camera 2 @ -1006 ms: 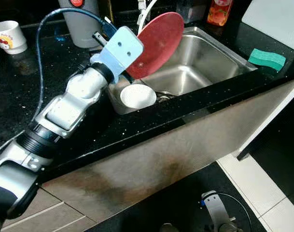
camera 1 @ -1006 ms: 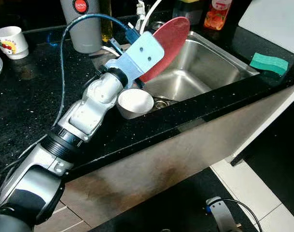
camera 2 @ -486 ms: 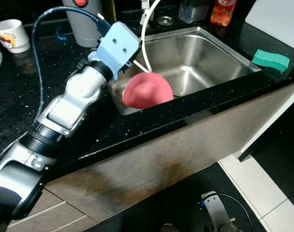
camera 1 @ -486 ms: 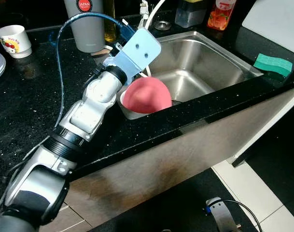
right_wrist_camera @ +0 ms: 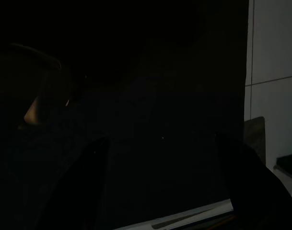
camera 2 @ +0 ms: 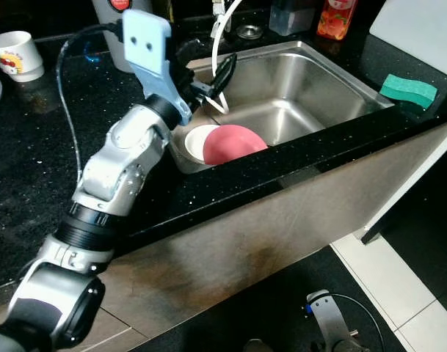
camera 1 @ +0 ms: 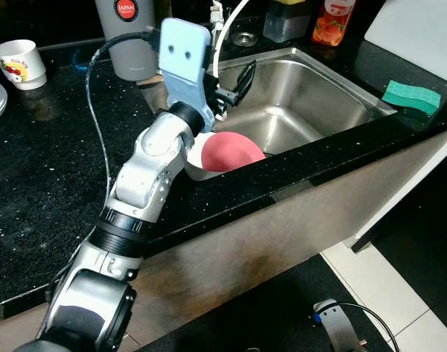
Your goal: Kitchen organization
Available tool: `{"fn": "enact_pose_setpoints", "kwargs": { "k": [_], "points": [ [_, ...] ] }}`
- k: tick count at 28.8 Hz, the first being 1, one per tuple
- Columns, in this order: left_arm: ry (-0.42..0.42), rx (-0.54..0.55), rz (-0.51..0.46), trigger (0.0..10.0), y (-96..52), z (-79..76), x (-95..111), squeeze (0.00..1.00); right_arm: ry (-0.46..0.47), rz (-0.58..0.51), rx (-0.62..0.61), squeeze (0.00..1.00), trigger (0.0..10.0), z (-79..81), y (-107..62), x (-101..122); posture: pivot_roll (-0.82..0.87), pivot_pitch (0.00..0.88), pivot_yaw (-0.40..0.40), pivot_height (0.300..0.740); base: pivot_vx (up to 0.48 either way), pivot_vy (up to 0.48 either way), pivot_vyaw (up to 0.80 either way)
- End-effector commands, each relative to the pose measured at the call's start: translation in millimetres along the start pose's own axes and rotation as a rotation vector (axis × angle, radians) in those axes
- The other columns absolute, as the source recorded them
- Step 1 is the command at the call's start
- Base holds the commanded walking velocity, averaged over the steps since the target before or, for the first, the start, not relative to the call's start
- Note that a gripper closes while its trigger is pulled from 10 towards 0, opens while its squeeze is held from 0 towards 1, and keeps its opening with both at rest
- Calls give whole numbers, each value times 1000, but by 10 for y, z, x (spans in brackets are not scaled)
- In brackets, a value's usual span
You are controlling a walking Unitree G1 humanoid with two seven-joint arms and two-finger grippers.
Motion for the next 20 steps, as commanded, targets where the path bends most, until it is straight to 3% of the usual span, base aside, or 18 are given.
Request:
{"fn": "enact_pose_setpoints", "kwargs": {
  "k": [1,6,20],
  "points": [
    [-95,-16,21,10000,-46,-45,-70,0,0,16,10,0,10000,29,-7,-61,-5,136,7,740,0,0,0],
    [-227,-32,24,10000,-101,-125,-99,0,-5,17,7,0,10000,13,-9,-62,-5,131,3,740,-328,0,0],
    [-258,-40,51,10000,-211,-154,-135,0,-29,21,4,0,10000,-16,-14,-76,-3,102,-11,740,-464,0,0]
  ]
}}
Point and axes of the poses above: a point about 5 cm out from each wrist's last joint towards the gripper, its own y axis pointing out of the wrist towards the gripper, its own x axis along the axis of the wrist's last joint, z = x × y, the point moved 4 cm from there along y, pointing out of the wrist towards the gripper, and after that the axes turned 12 degrees about -y, right-handed, at the moved point
